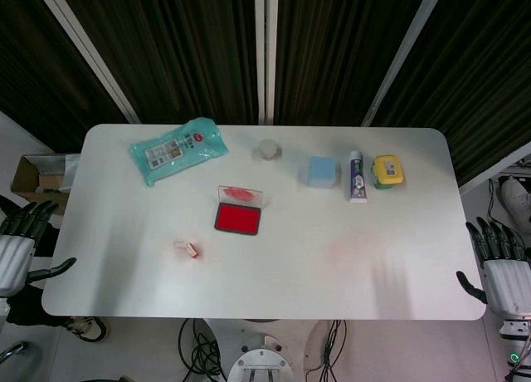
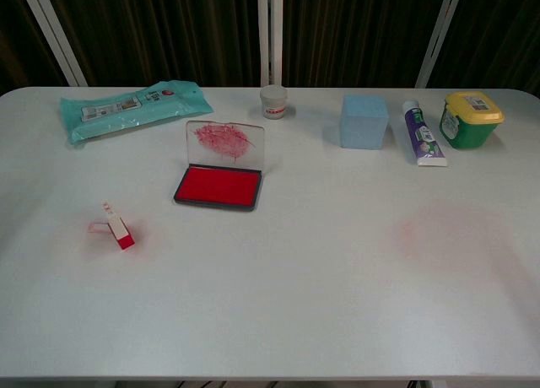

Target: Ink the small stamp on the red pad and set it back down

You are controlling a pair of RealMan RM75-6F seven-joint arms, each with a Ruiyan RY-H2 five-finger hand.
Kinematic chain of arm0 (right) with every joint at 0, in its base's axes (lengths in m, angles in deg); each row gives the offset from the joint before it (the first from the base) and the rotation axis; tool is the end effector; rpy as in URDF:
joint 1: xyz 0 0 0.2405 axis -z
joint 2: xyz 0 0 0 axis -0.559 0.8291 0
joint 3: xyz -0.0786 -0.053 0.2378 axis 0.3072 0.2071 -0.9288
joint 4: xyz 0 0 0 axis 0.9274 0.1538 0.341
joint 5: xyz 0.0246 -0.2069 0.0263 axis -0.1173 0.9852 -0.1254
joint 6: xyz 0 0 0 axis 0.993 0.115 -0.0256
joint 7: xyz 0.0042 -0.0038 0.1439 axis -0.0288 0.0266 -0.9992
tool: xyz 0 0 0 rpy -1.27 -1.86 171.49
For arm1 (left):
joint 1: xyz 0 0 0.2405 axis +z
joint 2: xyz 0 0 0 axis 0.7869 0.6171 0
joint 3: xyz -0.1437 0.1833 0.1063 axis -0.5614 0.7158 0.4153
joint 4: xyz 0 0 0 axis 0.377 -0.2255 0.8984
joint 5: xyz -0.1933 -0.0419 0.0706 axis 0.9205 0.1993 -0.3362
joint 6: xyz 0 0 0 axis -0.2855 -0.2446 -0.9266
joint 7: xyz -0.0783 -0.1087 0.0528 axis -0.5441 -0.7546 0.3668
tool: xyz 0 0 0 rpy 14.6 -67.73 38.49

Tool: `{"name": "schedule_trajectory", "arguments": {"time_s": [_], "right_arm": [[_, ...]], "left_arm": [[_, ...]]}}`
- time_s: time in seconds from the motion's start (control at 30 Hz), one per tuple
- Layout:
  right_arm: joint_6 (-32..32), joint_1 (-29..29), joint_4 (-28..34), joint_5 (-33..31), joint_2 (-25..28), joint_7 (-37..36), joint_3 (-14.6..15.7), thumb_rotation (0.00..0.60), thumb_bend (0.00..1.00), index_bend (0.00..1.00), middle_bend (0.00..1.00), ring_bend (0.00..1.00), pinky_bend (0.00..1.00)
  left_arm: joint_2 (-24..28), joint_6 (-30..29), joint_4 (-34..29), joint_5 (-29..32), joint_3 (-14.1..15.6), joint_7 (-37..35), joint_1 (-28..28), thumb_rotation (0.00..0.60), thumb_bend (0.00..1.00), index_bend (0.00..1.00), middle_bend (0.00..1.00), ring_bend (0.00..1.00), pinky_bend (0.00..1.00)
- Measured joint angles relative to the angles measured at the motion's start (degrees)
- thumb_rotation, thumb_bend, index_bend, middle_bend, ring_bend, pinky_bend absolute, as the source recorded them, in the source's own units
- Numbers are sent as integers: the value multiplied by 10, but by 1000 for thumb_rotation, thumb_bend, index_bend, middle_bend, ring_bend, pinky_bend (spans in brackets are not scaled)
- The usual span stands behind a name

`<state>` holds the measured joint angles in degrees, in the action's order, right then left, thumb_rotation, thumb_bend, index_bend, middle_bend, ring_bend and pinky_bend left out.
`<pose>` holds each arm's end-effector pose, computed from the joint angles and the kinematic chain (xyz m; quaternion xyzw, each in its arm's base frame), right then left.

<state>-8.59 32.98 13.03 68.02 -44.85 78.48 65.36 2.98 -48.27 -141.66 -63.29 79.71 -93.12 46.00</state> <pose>-0.3268 -0.1557 0.1585 0.6098 -0.3406 0.3614 0.6177 -0.3303 0.1833 0.1829 -0.6411 -0.3202 -0.3739 0.5888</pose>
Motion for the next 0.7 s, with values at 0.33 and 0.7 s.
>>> {"name": "schedule_trajectory", "arguments": {"time_s": [0.33, 0.7], "right_arm": [[-4, 4, -8, 6, -4, -8, 3, 600, 153, 0, 0, 0, 0], [-1, 3, -7, 3, -2, -11, -1, 600, 153, 0, 0, 0, 0]], "left_arm": [[3, -8, -4, -9, 7, -6, 4, 0, 28, 87, 101, 78, 153], [-9, -15, 0, -35, 3, 7, -11, 512, 41, 91, 120, 323, 518]]}}
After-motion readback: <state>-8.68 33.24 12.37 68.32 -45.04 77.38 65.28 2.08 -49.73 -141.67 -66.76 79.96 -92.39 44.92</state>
